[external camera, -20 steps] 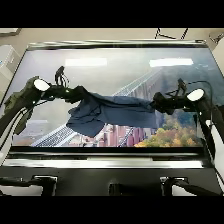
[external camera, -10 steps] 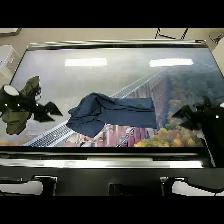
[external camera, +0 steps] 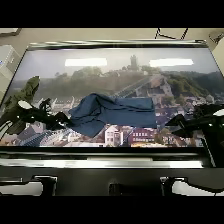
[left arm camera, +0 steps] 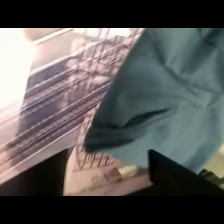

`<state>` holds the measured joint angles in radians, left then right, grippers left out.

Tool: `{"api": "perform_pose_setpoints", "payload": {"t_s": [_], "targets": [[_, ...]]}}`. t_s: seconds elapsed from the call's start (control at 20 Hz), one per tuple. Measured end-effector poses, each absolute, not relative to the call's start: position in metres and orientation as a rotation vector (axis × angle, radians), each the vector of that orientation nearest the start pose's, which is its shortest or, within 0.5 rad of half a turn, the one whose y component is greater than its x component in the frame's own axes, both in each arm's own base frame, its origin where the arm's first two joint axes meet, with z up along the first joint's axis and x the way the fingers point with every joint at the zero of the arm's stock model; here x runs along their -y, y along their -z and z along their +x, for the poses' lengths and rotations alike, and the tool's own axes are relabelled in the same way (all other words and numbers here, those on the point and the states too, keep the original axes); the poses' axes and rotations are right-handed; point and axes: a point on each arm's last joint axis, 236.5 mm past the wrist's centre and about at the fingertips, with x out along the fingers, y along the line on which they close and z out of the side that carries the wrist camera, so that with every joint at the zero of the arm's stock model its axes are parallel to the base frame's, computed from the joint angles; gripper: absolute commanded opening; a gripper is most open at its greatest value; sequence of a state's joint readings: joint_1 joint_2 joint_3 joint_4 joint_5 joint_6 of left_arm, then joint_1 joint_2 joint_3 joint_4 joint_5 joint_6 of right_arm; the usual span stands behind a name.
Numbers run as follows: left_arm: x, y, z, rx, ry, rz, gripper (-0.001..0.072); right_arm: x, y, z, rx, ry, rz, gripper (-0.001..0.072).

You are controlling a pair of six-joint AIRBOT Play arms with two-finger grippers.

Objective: Fold the clothes and pants, and hang the long-sleeved shirts on hangers.

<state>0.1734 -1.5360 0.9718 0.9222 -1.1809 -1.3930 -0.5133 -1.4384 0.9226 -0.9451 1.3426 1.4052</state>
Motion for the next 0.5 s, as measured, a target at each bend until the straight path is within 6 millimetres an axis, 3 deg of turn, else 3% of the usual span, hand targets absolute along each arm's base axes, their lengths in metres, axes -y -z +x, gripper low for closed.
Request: {"api": "perform_pose_setpoints", "payload": {"t_s": [0.05,0.1,0.15,0.35,0.5], "targets": [[0.077,0.100,0.343,-1.554,0.236,-0.689,0.0353,0.013,0.072,0.309,-1.526,-0.078,0.941,0.0651],[0.080,0.101,0.345,-1.543,0.236,-0.681,0.0137,0.007,0.073,0.315,-1.514,-0.086,0.923,0.0651],[0.081,0.104,0.349,-1.527,0.230,-0.666,0.0026,0.001,0.074,0.320,-1.503,-0.091,0.904,0.0651],[0.089,0.103,0.352,-1.508,0.255,-0.632,0.0026,-0.029,0.085,0.335,-1.497,-0.120,0.874,0.0647],[0.091,0.096,0.354,-1.487,0.272,-0.615,0.0026,-0.057,0.092,0.341,-1.517,-0.168,0.882,0.0605]]}}
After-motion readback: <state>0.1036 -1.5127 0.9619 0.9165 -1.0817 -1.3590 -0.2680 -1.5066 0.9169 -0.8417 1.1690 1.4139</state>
